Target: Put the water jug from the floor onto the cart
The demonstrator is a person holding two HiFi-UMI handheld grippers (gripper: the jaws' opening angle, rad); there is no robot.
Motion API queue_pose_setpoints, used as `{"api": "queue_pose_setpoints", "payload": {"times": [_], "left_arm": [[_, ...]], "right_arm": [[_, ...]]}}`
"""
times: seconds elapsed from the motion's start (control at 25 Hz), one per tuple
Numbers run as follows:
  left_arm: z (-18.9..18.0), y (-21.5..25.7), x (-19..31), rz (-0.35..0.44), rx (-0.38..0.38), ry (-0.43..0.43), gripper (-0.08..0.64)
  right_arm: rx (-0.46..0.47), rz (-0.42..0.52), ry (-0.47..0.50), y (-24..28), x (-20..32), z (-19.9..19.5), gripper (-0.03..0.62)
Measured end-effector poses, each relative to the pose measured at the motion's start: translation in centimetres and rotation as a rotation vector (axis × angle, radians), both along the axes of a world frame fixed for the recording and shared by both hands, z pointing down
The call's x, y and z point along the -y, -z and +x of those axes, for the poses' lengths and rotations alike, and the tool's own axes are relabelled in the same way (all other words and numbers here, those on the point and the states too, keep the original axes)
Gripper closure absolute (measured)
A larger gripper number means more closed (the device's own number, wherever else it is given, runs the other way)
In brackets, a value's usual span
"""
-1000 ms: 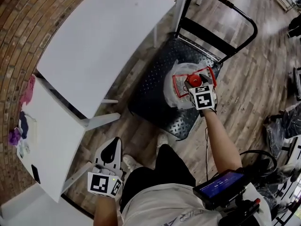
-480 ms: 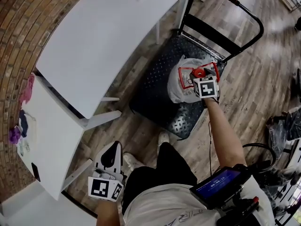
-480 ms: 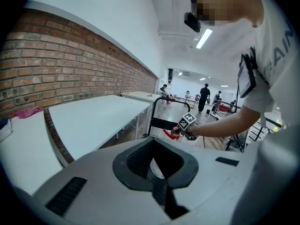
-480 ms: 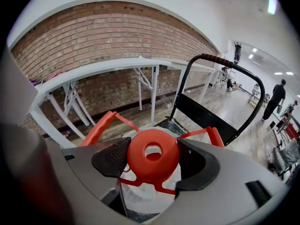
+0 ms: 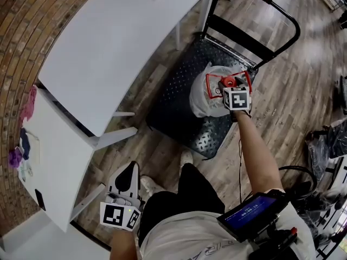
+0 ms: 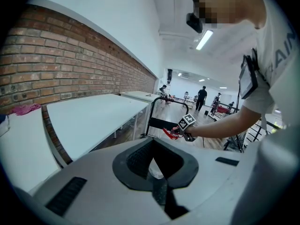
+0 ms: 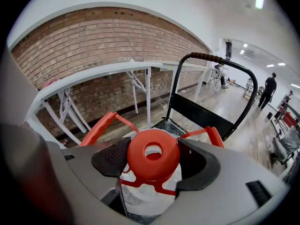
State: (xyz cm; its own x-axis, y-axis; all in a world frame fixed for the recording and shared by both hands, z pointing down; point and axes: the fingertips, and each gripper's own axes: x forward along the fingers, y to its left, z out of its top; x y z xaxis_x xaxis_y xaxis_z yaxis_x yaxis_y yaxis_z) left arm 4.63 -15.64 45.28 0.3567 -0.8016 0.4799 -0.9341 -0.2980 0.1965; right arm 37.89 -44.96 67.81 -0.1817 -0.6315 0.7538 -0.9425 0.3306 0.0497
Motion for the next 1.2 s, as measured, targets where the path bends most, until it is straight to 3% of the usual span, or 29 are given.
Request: {"api": "queue_pose_setpoints", "payload": {"times": [0.24, 0.52, 0.88, 1.2], "left_arm": [[0.1, -0.1, -0.6, -0.011, -0.001, -0.007, 0.558], [0.1, 0.0, -1.4, -0.008, -0.006, -0.02, 0.558], [-0.5, 1.4, -2.1, 0.025, -0.026, -0.08, 0.558], [-2.1, 3.6, -3.2, 0.07, -0.043, -0.112, 0.558]], "right_arm": [[-0.015, -0.089, -0.02, -1.1, -0.5, 1.1, 0.278], [0.012, -0.048, -0.044, 0.7, -1.1, 1.2, 0.278], [0.022, 0.047, -0.055, 9.2, -3.3, -0.7, 0.278], [0.03, 0.115, -0.015, 18.6, -9.1, -6.0, 0.279]]}}
